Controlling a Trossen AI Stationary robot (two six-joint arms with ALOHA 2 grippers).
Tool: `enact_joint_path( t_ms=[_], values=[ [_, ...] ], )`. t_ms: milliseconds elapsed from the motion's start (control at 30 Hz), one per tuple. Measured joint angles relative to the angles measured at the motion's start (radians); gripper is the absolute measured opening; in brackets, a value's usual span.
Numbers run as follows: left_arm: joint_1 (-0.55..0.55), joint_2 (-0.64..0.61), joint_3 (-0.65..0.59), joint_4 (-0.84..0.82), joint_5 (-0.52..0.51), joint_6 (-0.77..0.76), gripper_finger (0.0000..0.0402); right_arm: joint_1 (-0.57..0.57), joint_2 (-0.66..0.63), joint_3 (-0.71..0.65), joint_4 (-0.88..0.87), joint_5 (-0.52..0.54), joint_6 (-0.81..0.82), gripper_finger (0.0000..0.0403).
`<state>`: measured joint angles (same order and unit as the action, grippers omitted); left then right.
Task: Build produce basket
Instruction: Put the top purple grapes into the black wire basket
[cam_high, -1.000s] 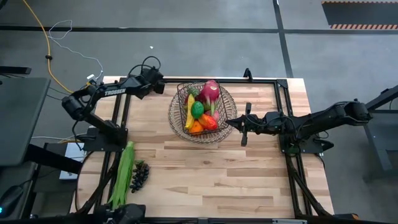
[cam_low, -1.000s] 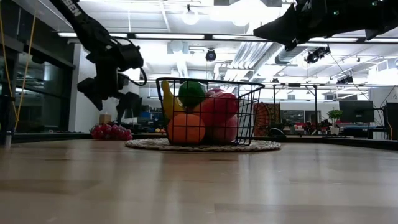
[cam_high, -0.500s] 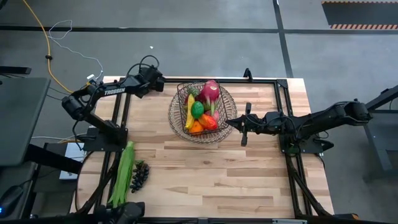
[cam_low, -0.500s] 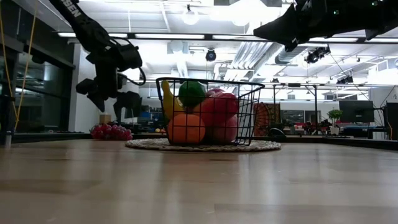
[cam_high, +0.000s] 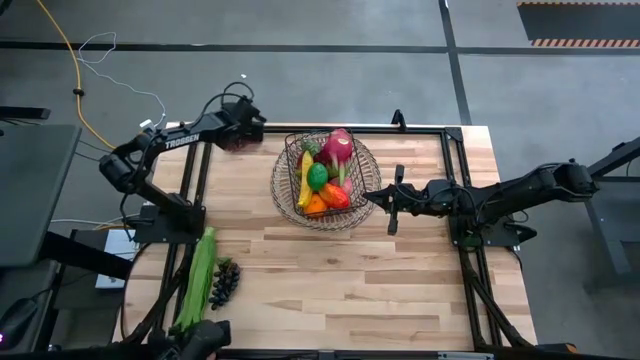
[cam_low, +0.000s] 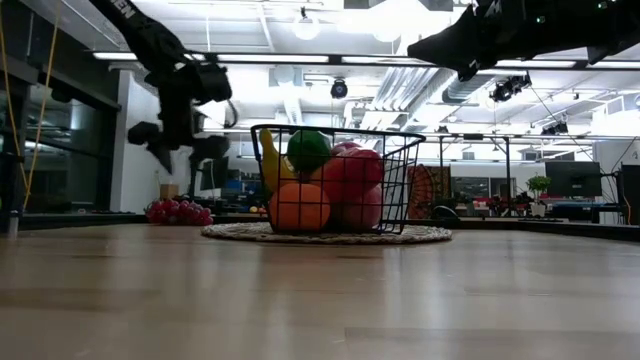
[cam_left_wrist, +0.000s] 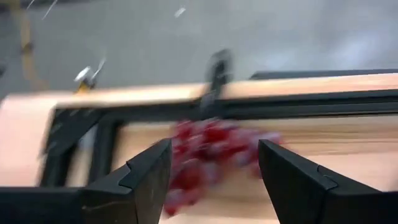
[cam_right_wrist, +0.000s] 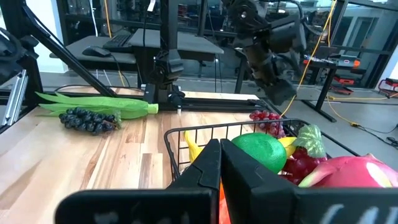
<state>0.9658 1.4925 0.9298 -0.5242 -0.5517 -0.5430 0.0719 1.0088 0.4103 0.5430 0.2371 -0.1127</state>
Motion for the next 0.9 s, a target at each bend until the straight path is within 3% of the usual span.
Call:
enact_joint_path(
  t_ms=[200,600,900],
  values=[
    [0.019,0.018,0.000,-0.033,-0.005,-0.049,0.0223,0.000,0.000,0.000,0.001,0.000,0.000,0.0000],
    [0.035,0.276,0.143,-0.125,0.001,0.002,0.0163,-0.043,0.000,0.000,-0.006,0.000,0.025,0.0000],
    [0.037,0.267,0.149,-0.150,-0.067,0.004,0.0157,-0.074,0.000,0.000,-0.038,-0.002,0.062,0.0000]
  ],
)
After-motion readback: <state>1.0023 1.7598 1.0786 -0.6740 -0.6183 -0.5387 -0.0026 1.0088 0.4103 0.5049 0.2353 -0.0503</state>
